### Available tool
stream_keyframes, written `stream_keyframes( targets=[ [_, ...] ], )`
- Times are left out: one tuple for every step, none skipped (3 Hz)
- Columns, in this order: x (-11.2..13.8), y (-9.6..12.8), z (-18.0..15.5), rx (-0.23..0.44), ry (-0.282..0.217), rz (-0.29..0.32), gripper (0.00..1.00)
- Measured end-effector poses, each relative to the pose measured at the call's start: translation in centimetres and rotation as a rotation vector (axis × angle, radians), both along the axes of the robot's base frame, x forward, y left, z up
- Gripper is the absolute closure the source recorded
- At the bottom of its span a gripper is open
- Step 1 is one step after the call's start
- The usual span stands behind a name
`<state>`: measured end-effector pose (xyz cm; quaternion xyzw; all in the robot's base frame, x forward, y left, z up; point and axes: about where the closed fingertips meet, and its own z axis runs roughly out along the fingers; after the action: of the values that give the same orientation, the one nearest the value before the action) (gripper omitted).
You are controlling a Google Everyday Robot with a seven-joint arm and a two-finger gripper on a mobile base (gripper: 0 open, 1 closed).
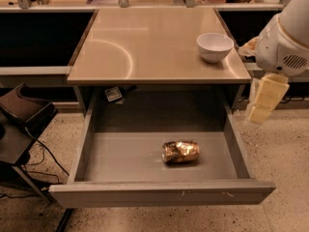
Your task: Pick orange can from top drawer and place on counter
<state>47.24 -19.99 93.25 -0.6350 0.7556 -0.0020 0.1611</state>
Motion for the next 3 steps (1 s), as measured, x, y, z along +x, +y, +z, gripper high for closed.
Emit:
stream_keyframes(
  targets=[
    [2.0, 0.8, -3.2, 0.036, 0.022, 0.046, 0.0],
    [4.1, 1.3, -7.4, 0.102, 0.055, 0.076, 0.0],
    [4.1, 1.3, -7.5, 0.102, 0.055, 0.075, 0.0]
  ],
)
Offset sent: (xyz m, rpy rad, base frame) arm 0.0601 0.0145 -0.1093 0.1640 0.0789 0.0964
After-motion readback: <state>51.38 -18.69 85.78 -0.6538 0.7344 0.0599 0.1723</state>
